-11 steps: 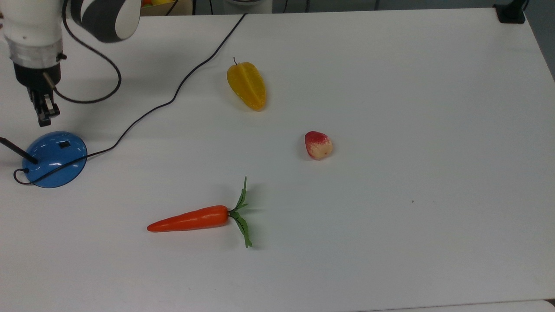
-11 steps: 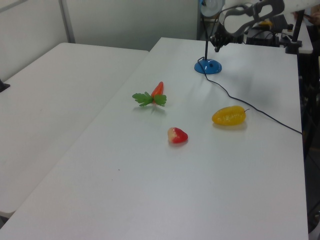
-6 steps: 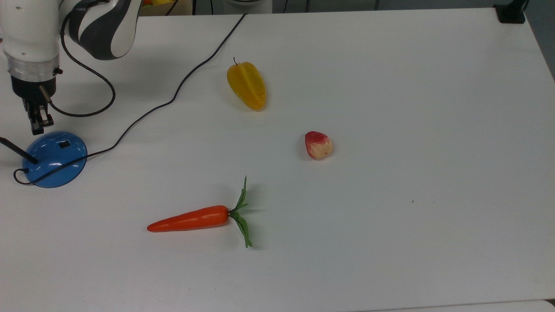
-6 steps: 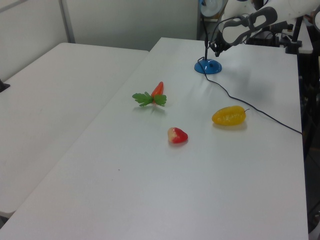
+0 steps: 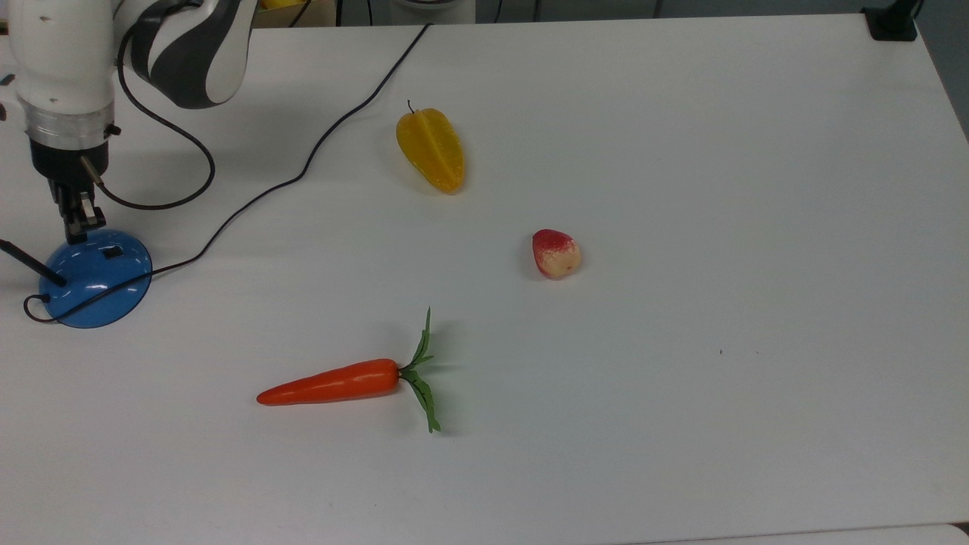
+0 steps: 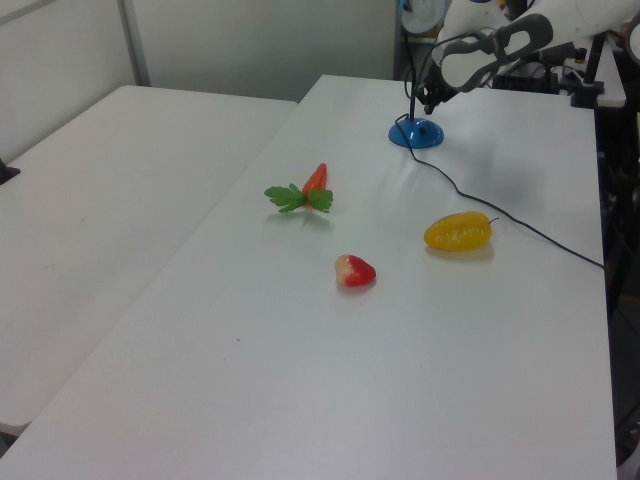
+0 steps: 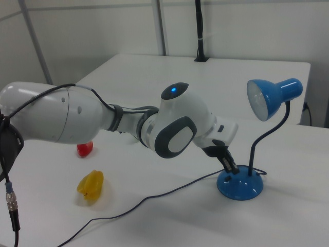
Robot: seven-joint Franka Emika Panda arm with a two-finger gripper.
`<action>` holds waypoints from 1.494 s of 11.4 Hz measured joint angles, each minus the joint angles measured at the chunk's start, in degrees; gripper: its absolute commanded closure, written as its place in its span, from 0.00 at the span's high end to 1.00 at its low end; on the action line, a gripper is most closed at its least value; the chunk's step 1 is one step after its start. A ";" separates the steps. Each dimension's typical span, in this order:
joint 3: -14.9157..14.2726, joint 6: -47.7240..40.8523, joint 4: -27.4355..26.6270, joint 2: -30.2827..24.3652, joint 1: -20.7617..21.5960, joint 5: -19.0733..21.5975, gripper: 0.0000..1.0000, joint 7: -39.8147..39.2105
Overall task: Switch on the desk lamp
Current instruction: 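Press down on the switch on the blue lamp base with the gripper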
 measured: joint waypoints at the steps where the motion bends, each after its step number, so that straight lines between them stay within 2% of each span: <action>1: 0.26 0.00 -0.03 0.02 0.42 0.00 0.00 0.00; 17: 0.40 0.00 -0.26 1.26 1.11 0.00 0.00 -0.01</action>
